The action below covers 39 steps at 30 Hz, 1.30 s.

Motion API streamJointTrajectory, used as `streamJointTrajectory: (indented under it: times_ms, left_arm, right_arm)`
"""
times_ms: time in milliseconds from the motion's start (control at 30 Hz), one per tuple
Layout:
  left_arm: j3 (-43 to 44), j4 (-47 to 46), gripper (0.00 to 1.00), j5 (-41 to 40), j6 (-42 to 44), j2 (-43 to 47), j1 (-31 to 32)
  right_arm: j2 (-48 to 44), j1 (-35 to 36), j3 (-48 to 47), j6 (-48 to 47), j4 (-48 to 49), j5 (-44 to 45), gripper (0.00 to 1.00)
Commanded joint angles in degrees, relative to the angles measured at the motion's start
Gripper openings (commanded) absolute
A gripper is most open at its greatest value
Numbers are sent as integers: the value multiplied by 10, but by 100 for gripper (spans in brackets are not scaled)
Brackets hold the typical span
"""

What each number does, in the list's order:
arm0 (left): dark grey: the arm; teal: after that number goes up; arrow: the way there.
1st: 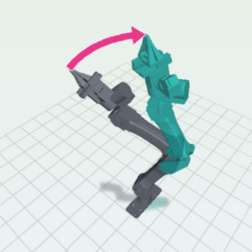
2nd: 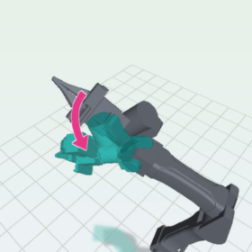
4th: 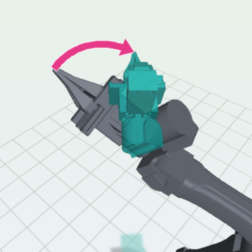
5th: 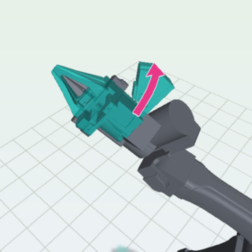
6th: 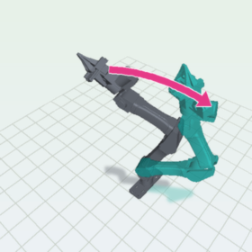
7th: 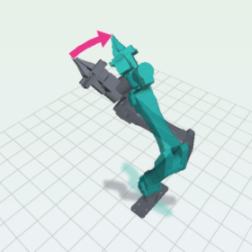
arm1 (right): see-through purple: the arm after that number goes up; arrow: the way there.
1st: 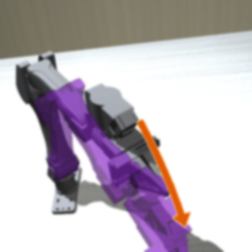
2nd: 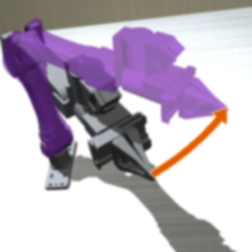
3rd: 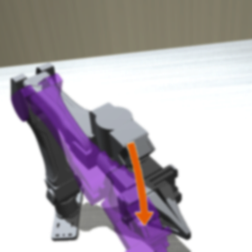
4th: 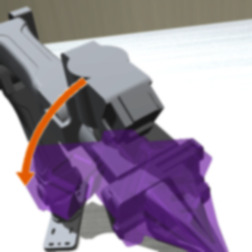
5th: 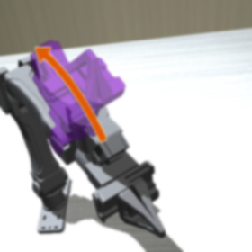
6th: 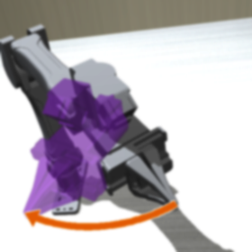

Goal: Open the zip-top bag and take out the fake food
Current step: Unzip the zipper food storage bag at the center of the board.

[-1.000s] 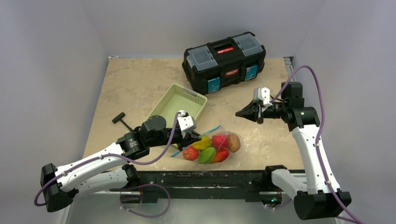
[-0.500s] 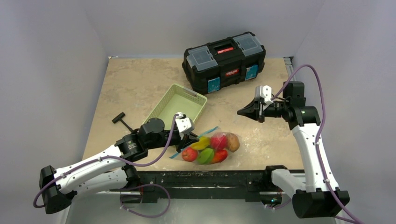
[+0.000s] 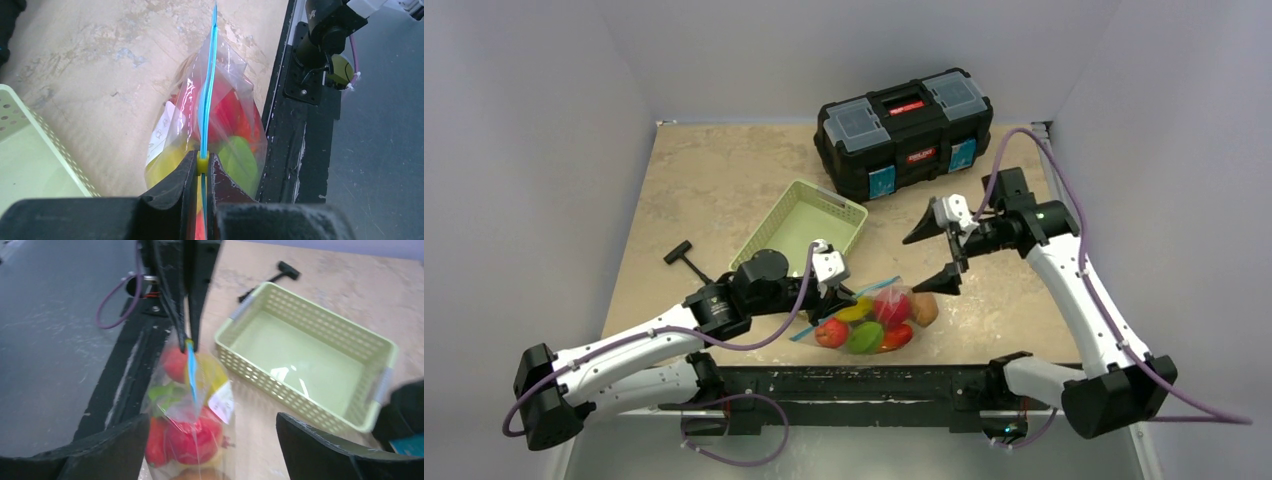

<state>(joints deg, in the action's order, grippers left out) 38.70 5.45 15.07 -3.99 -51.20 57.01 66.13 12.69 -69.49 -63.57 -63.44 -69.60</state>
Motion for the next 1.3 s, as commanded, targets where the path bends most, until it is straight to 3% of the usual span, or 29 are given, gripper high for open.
streamJointTrajectory:
  times_ms: [0,167,333,433,533,567,867,1267]
  left_arm:
    - [33,-45,0,31,-19,-26,-1]
    - [44,-70,0,42,-29,-44,-1]
    - [47,-73,0,44,-33,-46,-1]
    - [47,-72,0,44,-34,-46,-1]
    - [45,-66,0,41,-32,-44,-1]
    - [44,-62,0,37,-30,-41,-1]
    - [26,11,0,-1,3,10,-1]
    - [15,44,0,-26,13,37,-1]
  right_arm:
    - [10,86,-39,-20,-29,26,98]
    - [24,177,-21,110,98,116,95]
    - [52,229,-19,139,122,172,74]
    - [58,246,-23,144,123,195,43]
    - [52,247,-25,145,123,203,4]
    - [47,247,-26,143,123,208,0]
    - [-17,152,-28,138,122,147,0]
    - [-53,91,-20,144,130,161,0]
